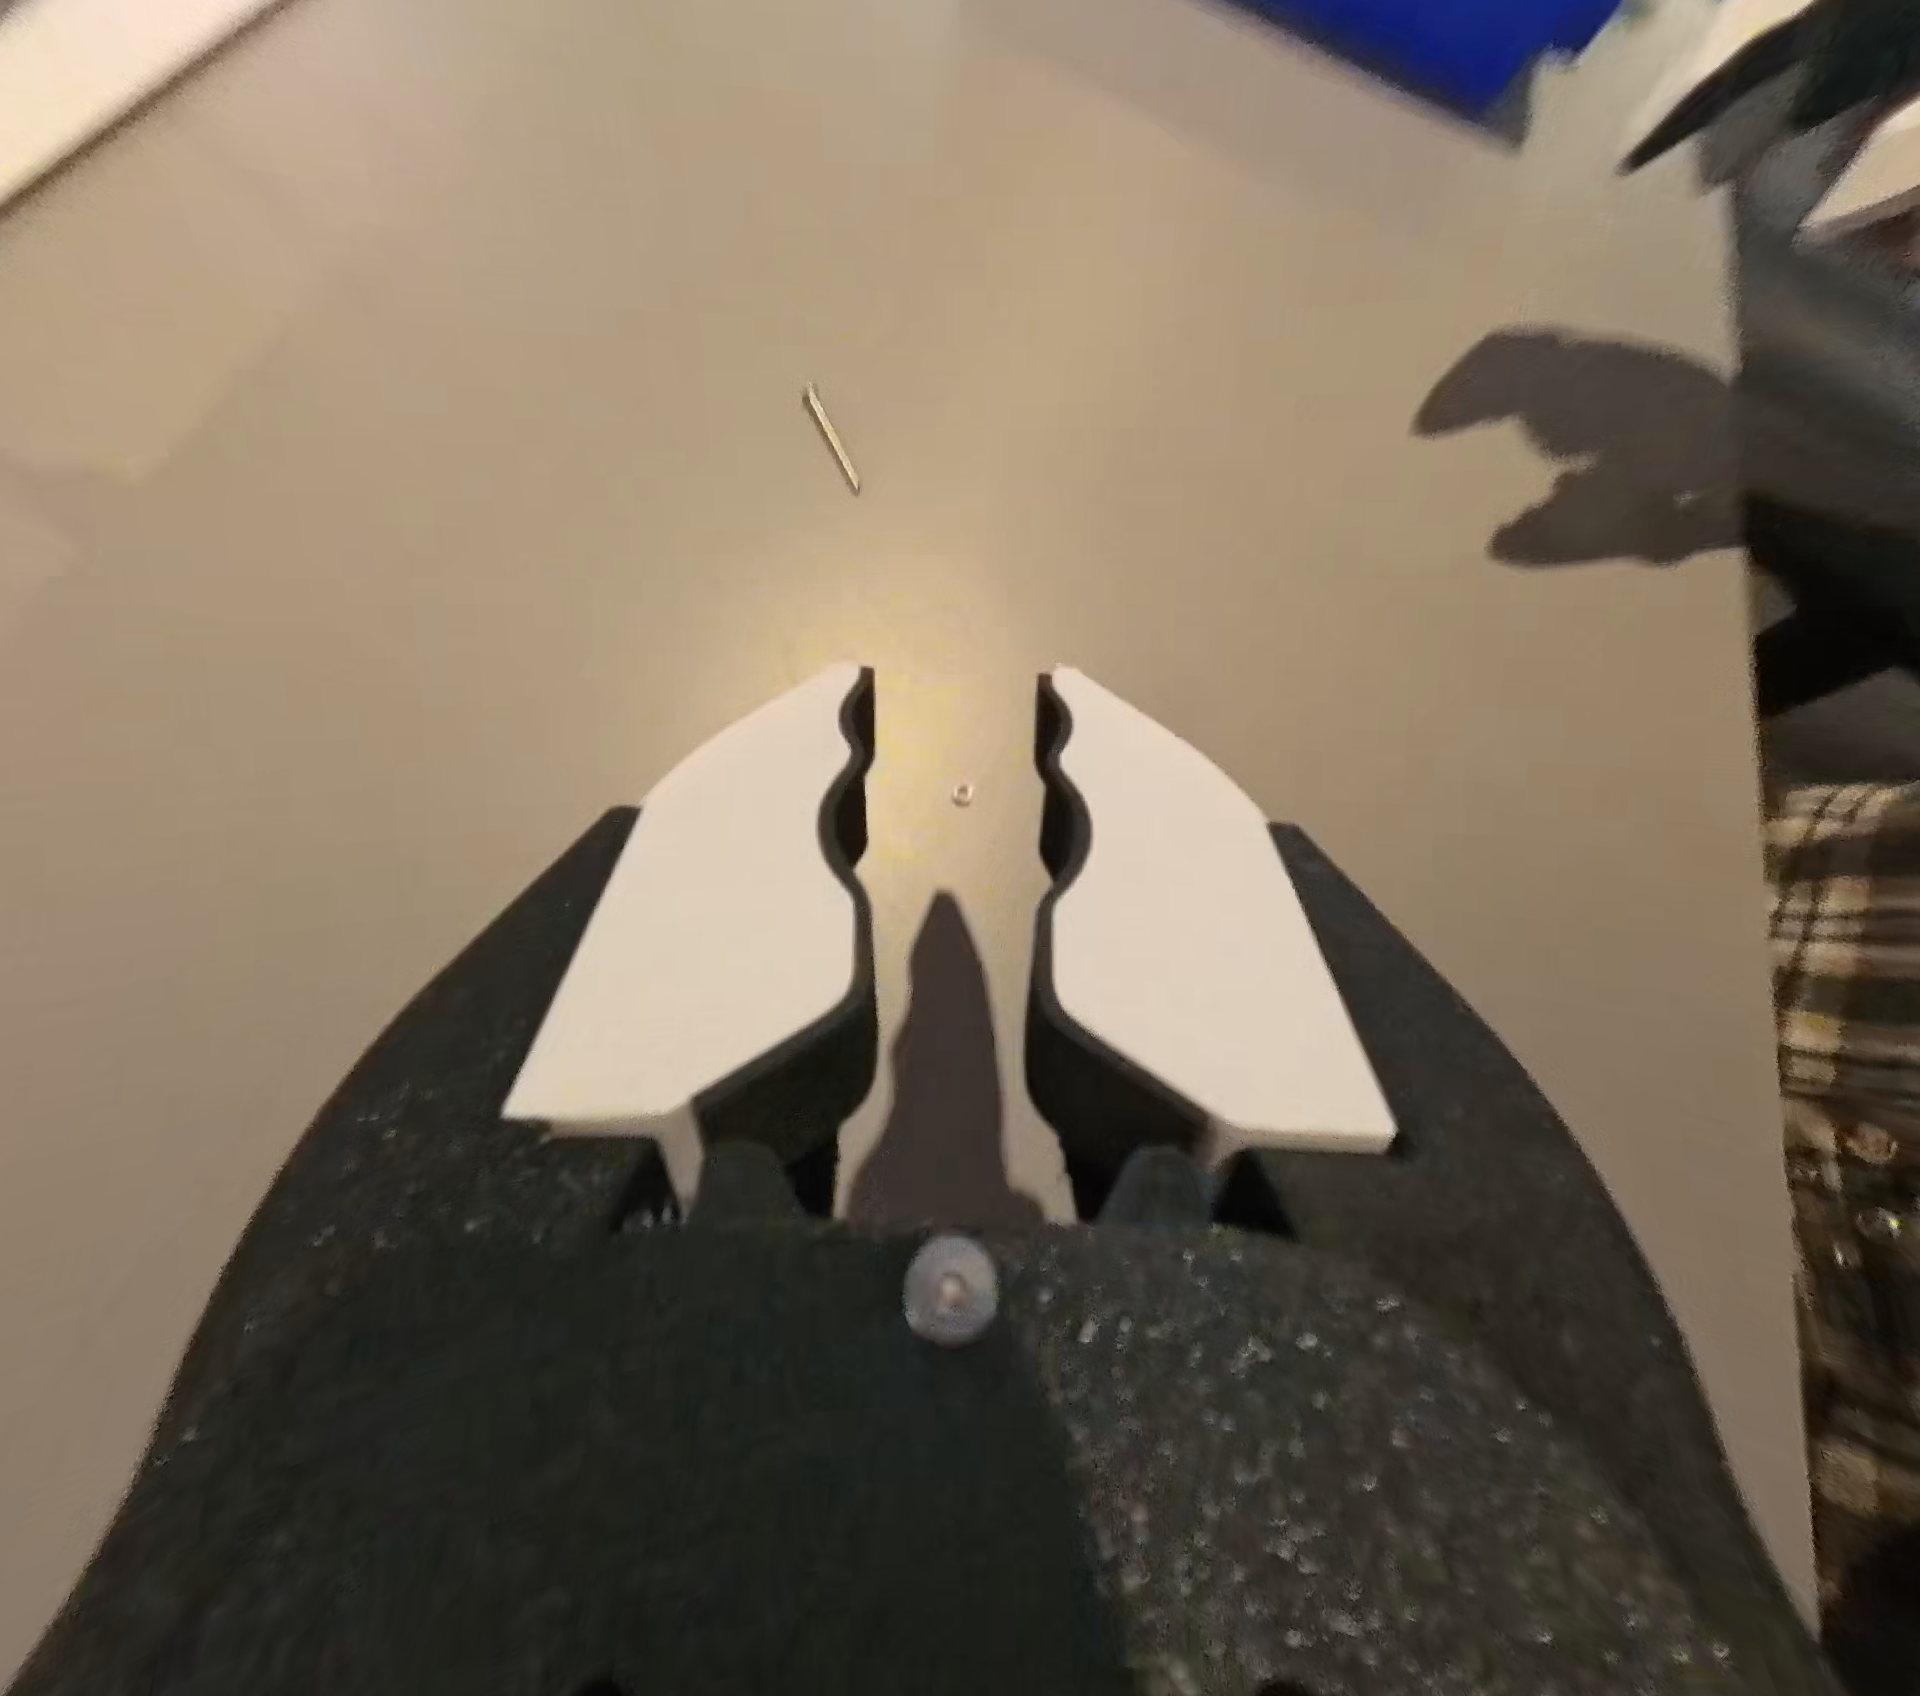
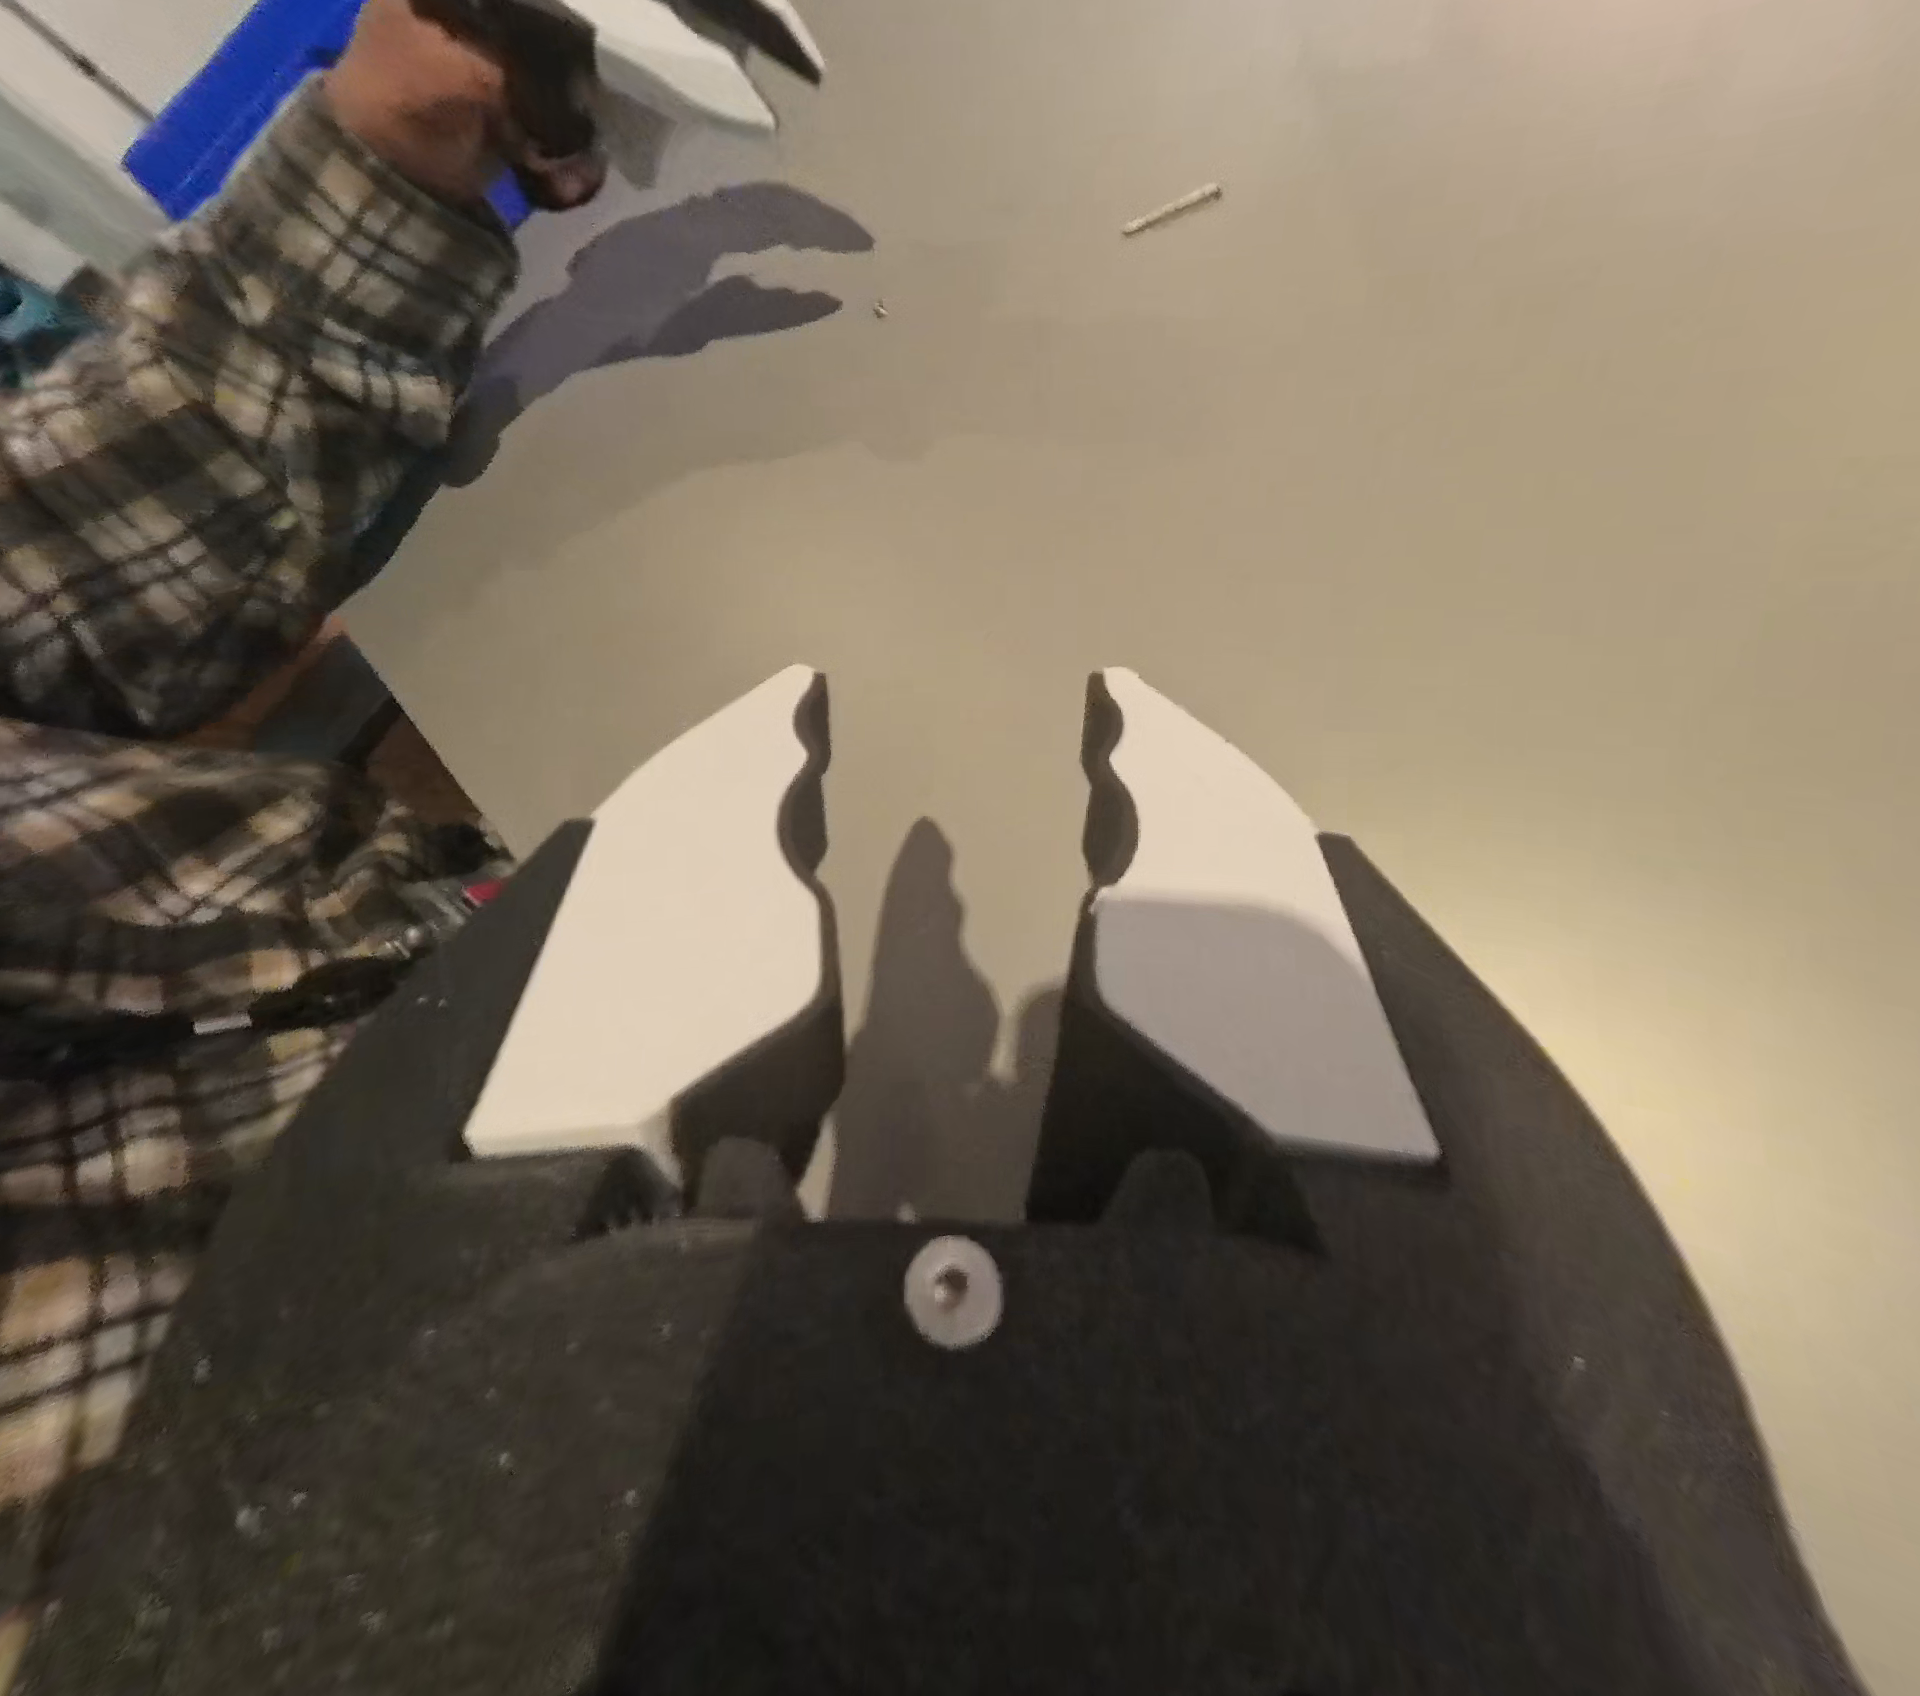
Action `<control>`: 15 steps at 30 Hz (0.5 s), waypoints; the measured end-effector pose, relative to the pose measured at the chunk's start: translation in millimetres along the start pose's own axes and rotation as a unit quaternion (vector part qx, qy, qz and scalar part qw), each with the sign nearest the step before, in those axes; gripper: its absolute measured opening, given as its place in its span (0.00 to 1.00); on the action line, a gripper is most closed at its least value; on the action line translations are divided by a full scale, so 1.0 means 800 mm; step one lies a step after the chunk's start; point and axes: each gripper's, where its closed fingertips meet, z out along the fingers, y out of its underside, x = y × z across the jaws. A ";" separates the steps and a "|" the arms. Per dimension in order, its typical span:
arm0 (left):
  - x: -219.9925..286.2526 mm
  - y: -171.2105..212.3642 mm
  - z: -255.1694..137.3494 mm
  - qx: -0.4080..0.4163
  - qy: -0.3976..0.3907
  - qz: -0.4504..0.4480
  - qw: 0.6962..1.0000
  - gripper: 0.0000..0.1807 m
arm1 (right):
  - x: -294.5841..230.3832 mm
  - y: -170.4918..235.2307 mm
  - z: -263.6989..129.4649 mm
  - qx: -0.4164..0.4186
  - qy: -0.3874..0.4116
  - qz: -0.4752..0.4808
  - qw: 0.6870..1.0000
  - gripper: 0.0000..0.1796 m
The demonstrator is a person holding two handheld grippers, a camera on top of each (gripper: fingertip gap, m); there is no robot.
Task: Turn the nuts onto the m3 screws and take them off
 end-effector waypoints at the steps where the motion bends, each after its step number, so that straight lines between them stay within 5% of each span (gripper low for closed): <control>1: 0.001 -0.007 -0.006 0.033 0.006 -0.002 0.999 0.17 | 0.001 -0.006 0.002 0.002 -0.014 -0.022 1.000 0.26; 6: 0.002 -0.013 -0.023 0.131 0.024 -0.007 0.991 0.23 | 0.032 -0.048 0.018 -0.008 -0.045 -0.156 0.987 0.27; 15: 0.005 -0.006 -0.034 0.156 0.027 0.015 0.987 0.31 | 0.090 -0.095 0.114 -0.072 -0.135 -0.361 0.920 0.22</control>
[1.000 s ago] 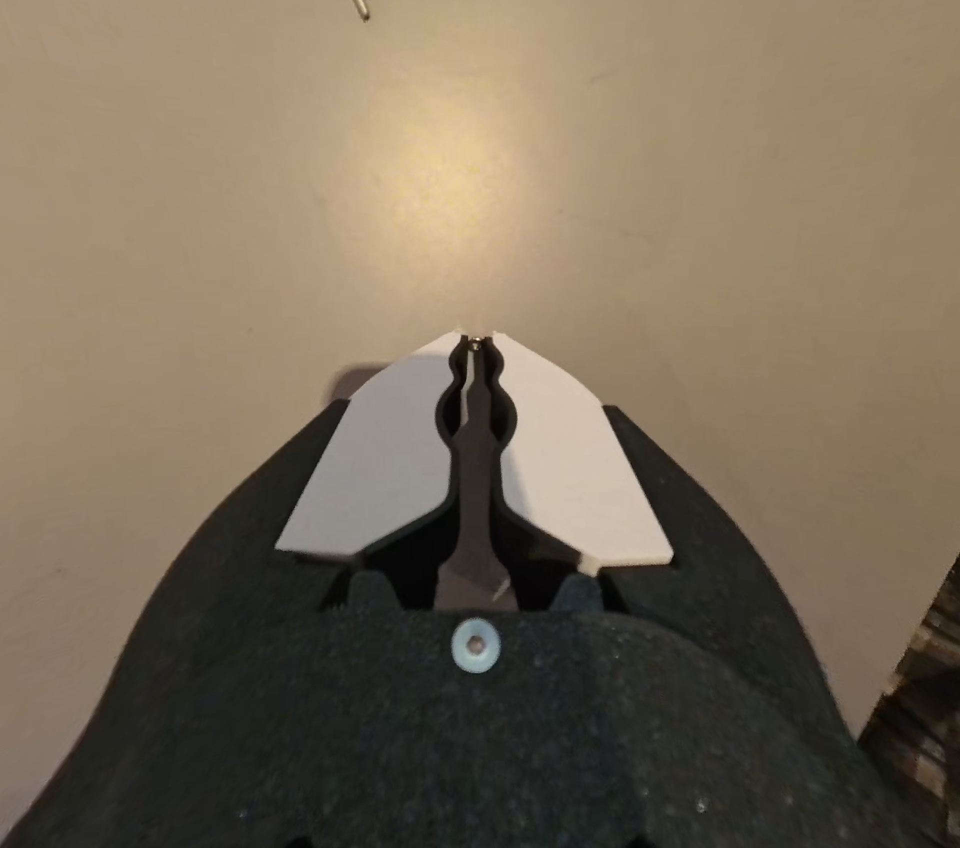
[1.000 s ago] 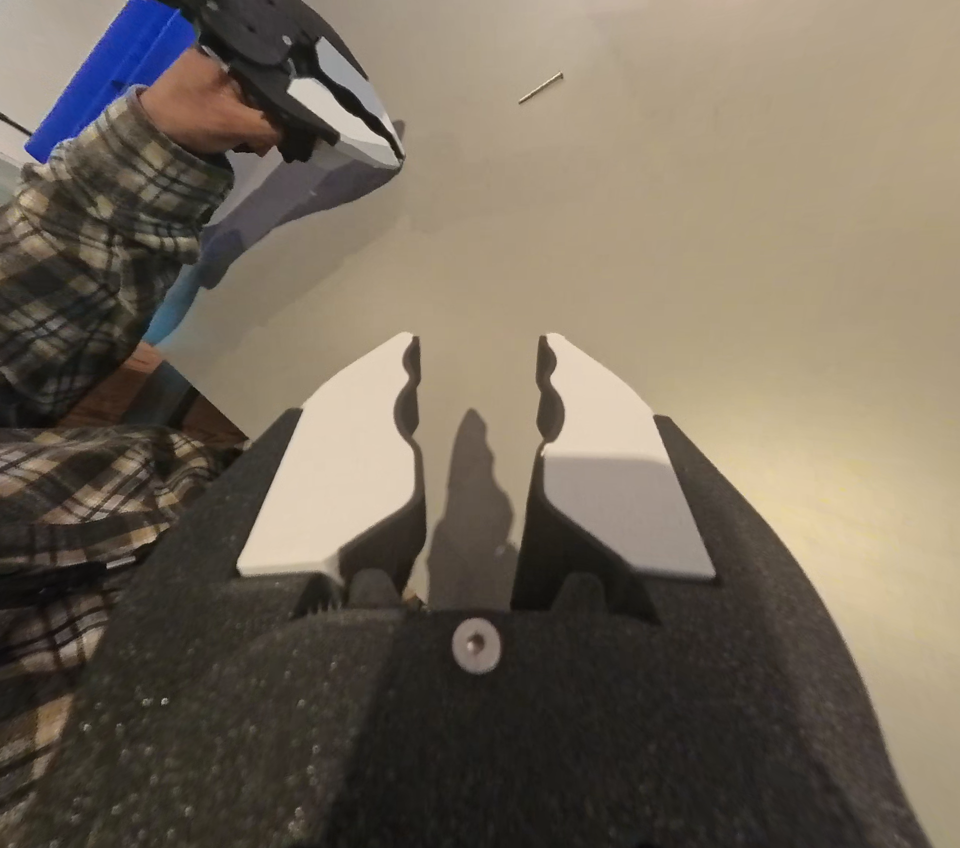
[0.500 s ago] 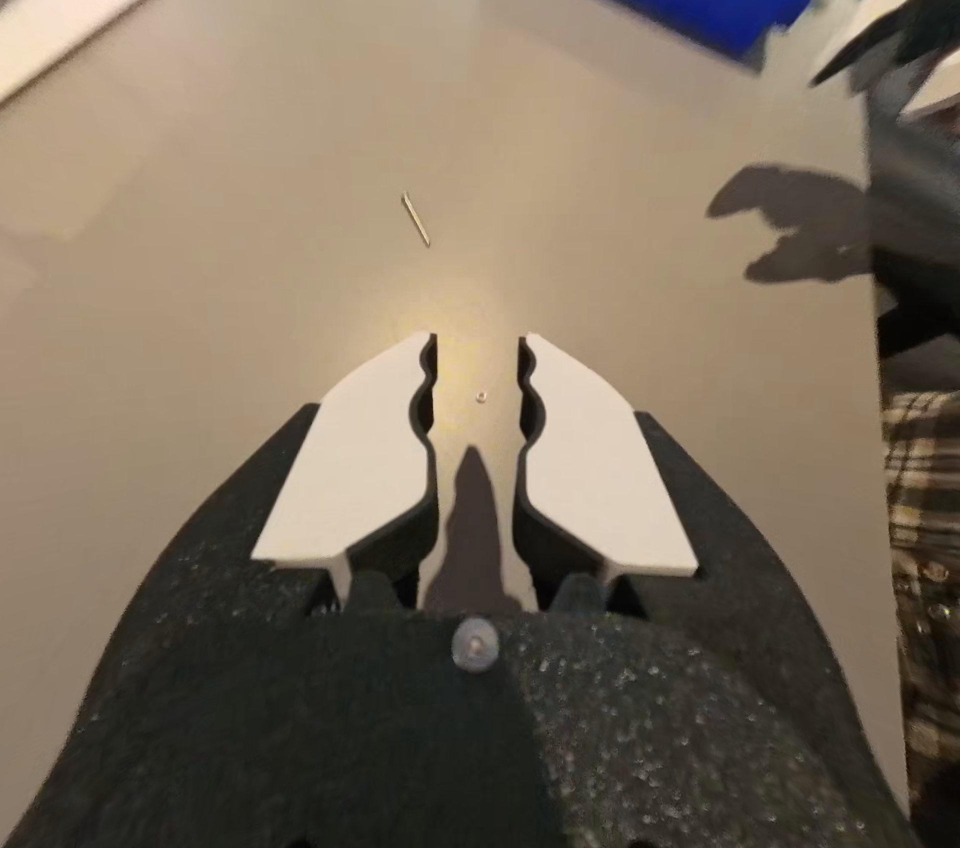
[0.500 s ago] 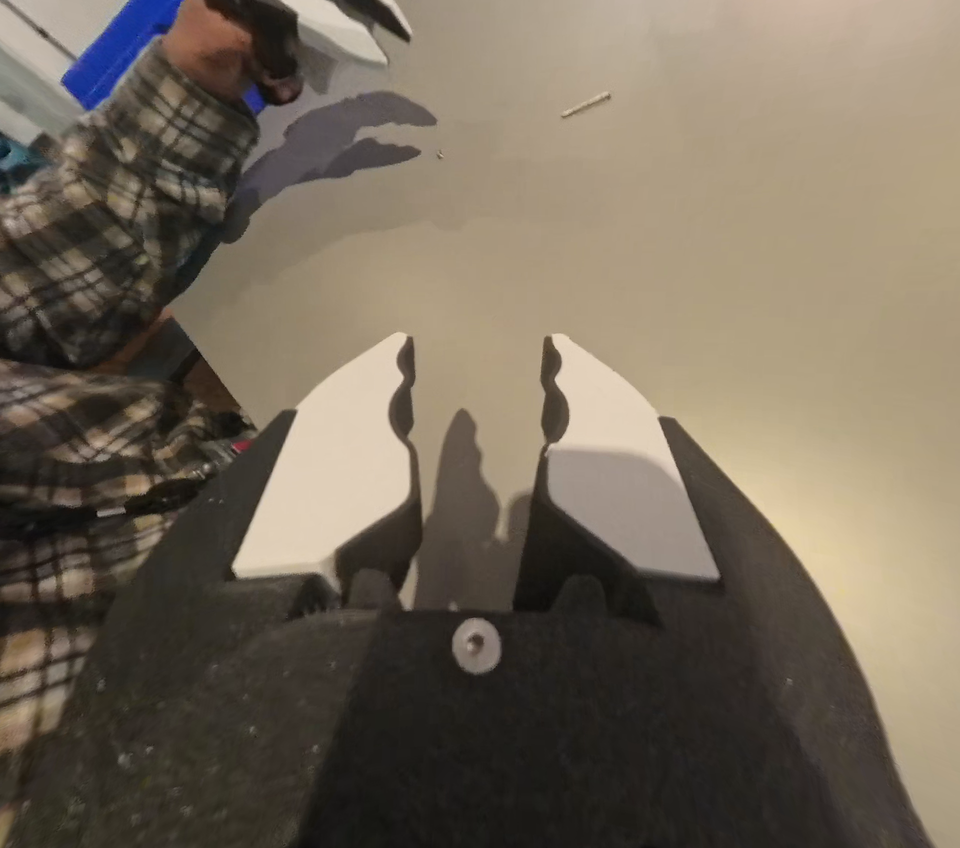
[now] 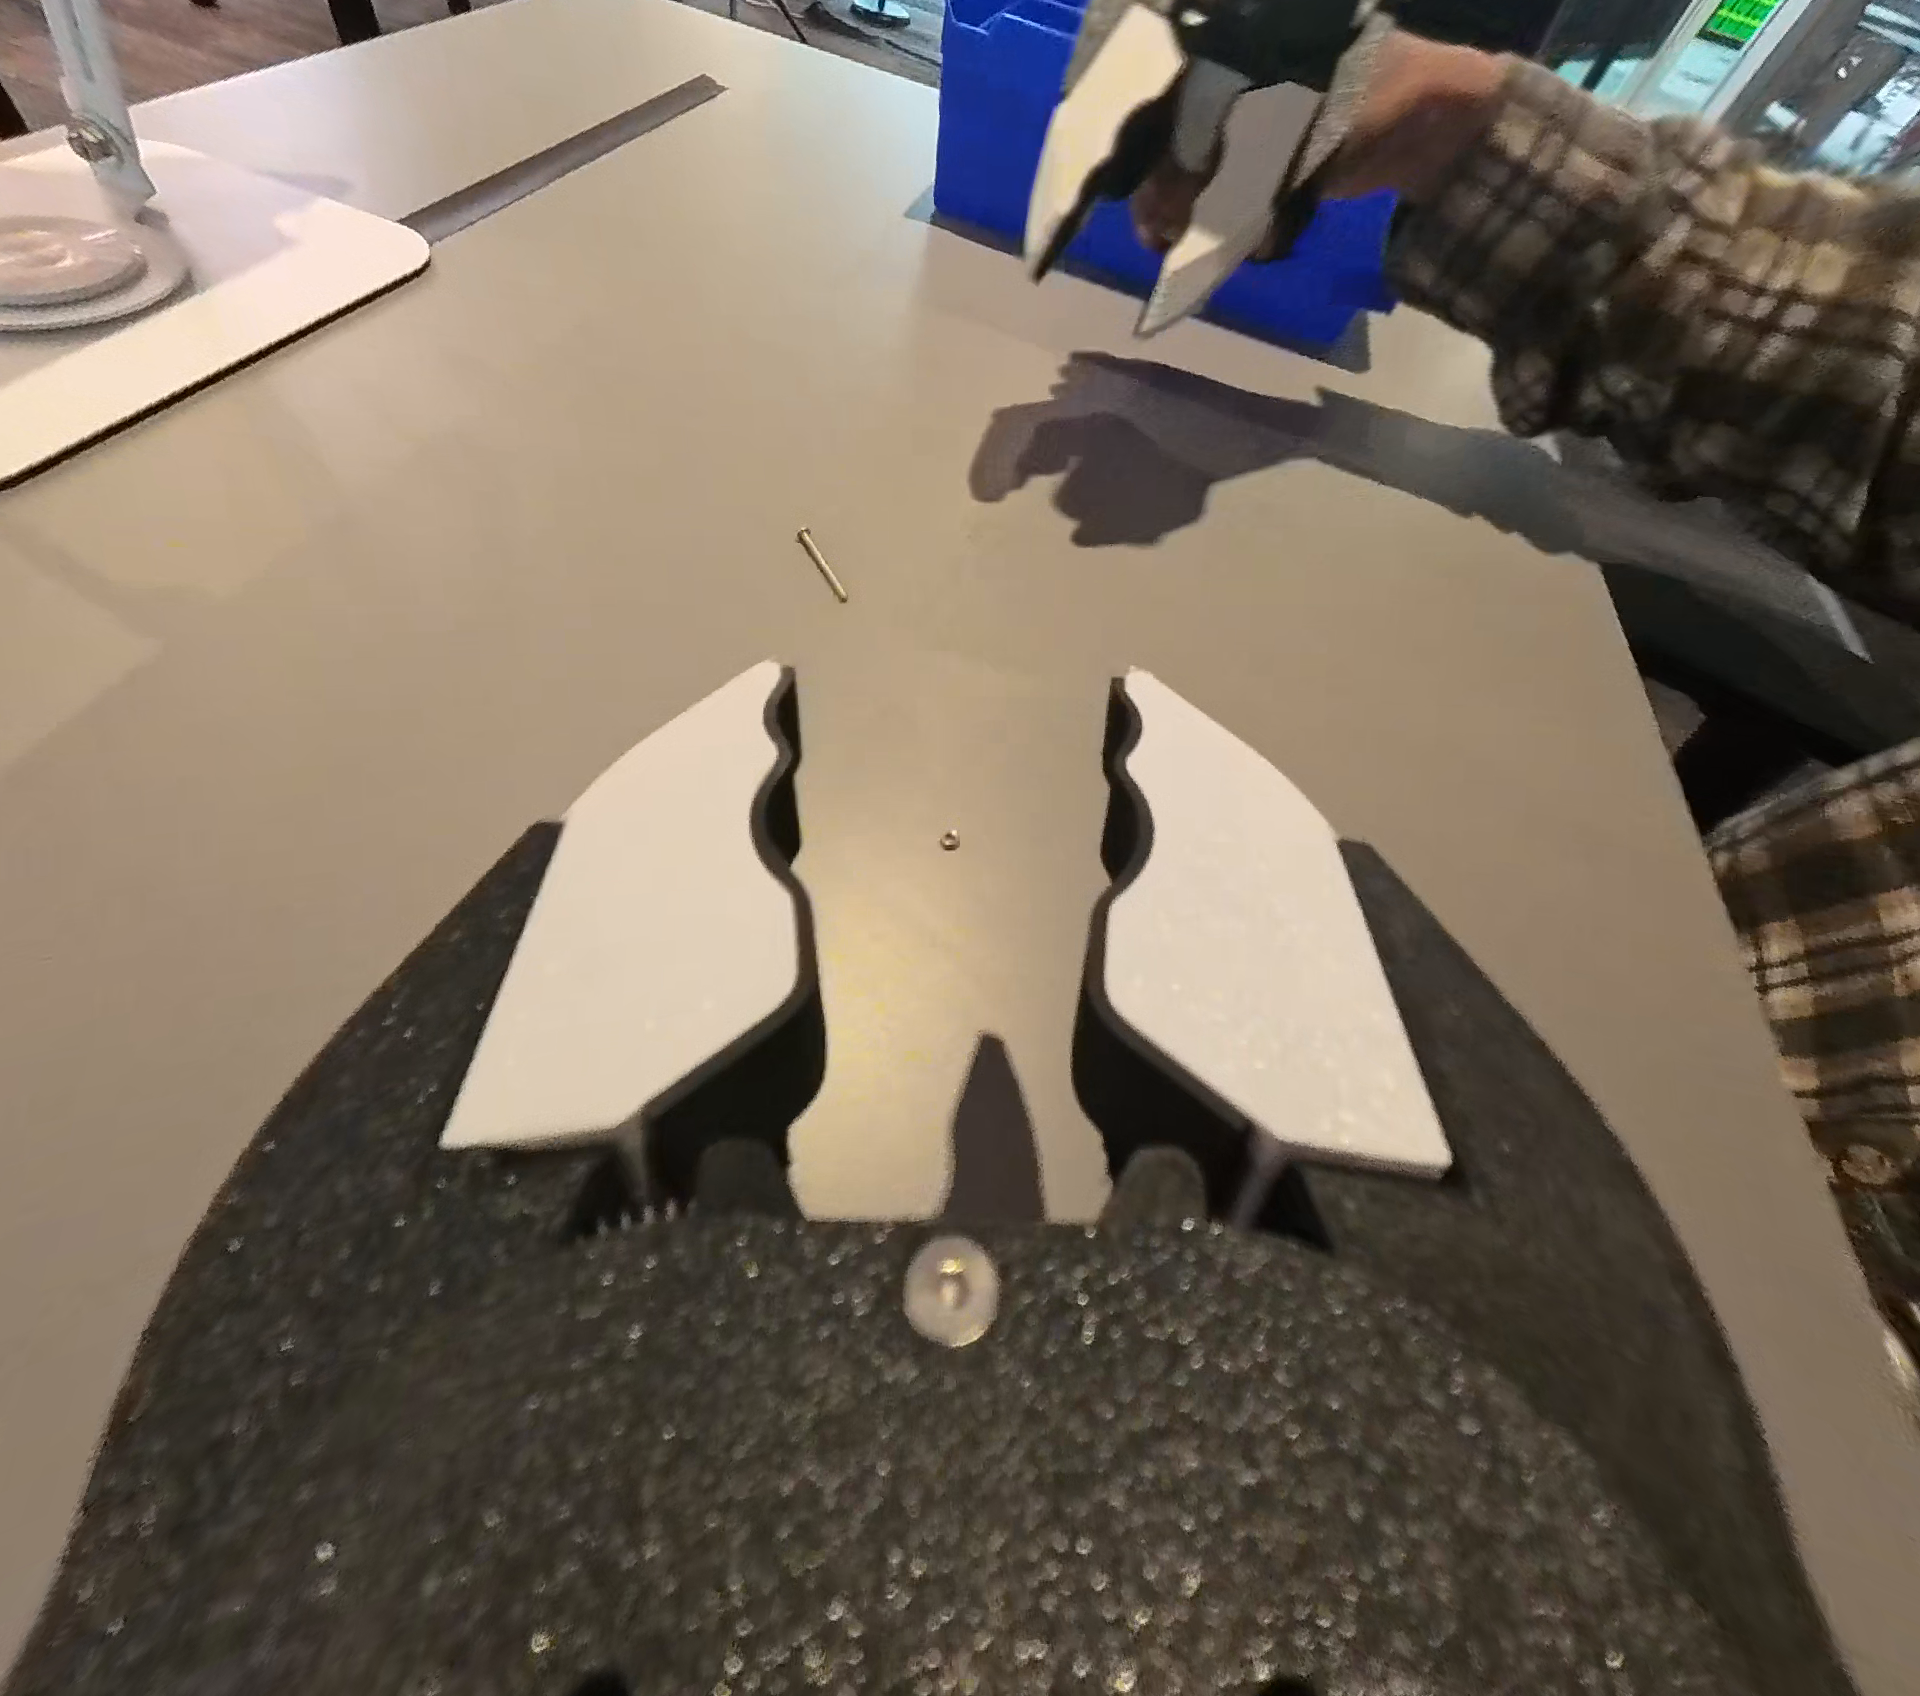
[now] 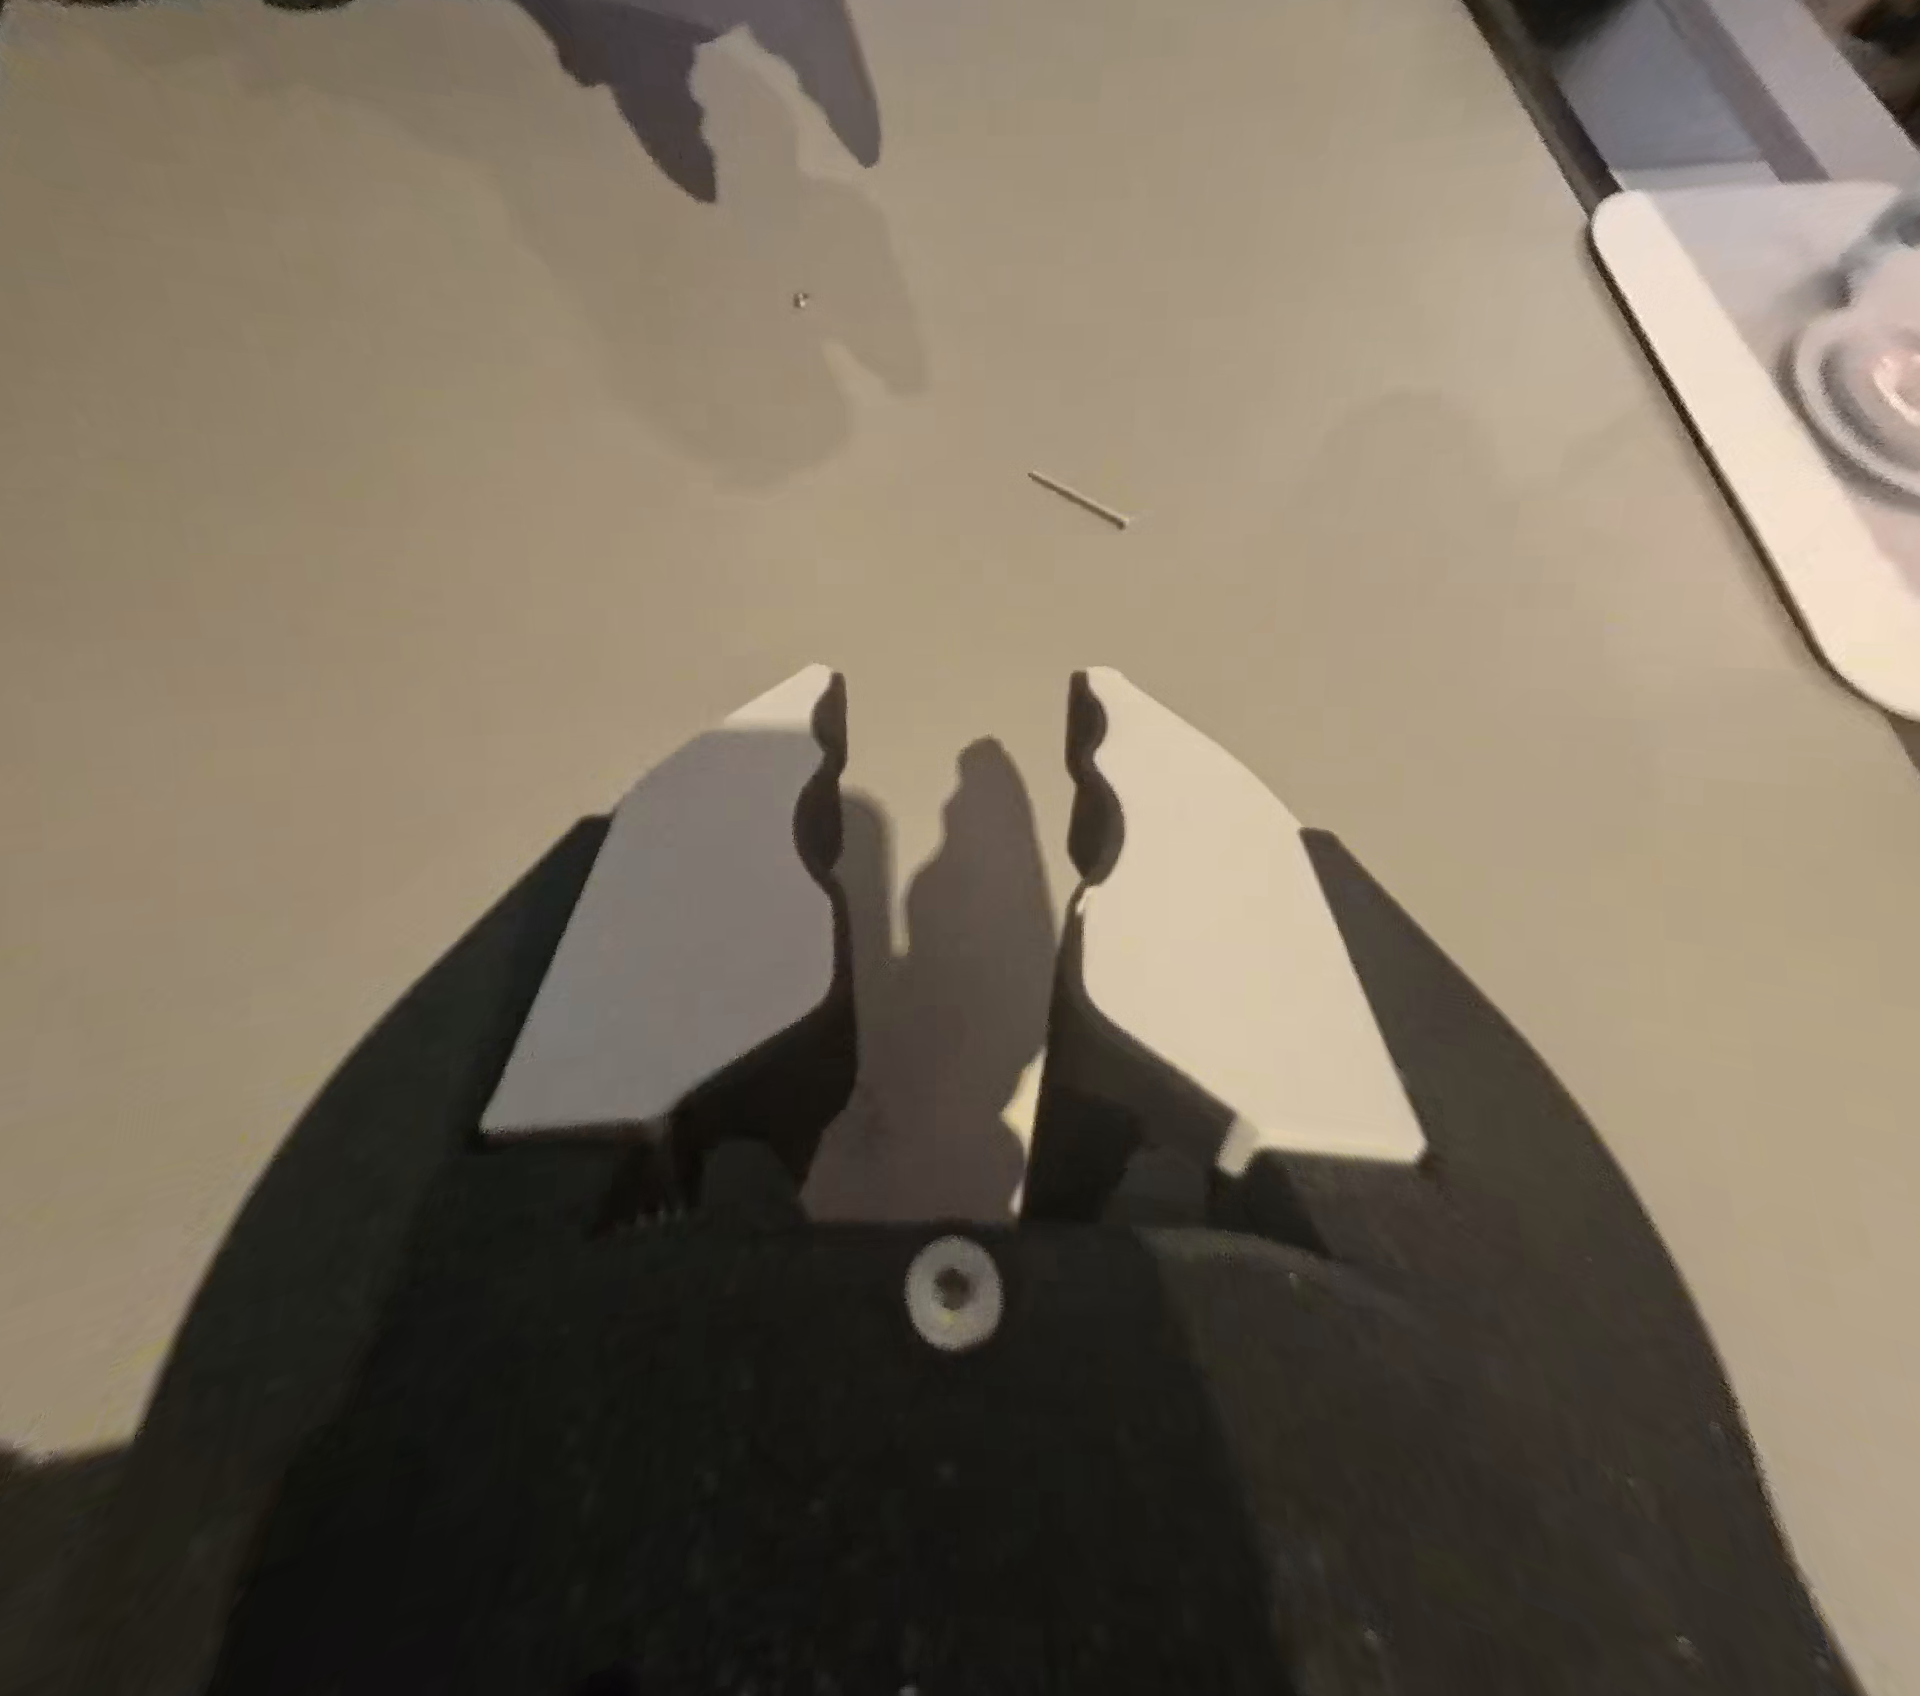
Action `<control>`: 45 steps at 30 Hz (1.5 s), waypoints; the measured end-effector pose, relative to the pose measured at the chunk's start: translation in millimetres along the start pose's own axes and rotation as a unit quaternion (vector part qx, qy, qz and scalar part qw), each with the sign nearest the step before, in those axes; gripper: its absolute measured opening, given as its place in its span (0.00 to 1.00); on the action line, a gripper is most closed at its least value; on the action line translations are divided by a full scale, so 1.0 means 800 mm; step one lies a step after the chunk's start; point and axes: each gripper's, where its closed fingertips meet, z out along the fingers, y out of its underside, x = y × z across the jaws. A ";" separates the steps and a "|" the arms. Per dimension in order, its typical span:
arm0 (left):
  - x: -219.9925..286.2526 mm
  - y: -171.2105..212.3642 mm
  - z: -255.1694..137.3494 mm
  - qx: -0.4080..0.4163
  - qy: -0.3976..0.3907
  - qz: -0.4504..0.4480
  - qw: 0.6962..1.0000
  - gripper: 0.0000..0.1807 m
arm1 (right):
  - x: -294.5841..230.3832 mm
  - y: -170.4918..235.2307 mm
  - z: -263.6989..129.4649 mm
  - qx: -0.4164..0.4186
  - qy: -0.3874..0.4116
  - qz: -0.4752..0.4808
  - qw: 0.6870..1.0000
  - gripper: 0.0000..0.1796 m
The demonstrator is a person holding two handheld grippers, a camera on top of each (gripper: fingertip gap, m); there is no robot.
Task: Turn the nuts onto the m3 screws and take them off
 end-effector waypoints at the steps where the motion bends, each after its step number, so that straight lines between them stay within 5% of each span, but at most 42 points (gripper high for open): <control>1: -0.001 0.000 0.000 0.001 -0.001 0.001 1.000 0.31 | 0.007 -0.001 0.011 -0.002 -0.019 -0.013 1.000 0.21; 14: -0.019 0.011 -0.004 -0.013 -0.023 -0.014 1.000 0.30 | 0.052 0.009 0.137 -0.166 -0.181 -0.161 0.956 0.15; 27: -0.019 0.004 -0.010 -0.002 -0.025 -0.017 1.000 0.29 | 0.055 0.019 0.154 -0.248 -0.214 -0.183 0.927 0.02; 37: -0.019 -0.017 -0.020 0.057 -0.011 -0.049 0.997 0.28 | 0.039 0.019 0.149 -0.178 -0.093 -0.068 0.977 0.01; 45: -0.016 -0.033 -0.017 0.111 0.021 -0.091 0.989 0.27 | 0.026 -0.030 0.116 0.044 0.001 0.091 0.995 0.01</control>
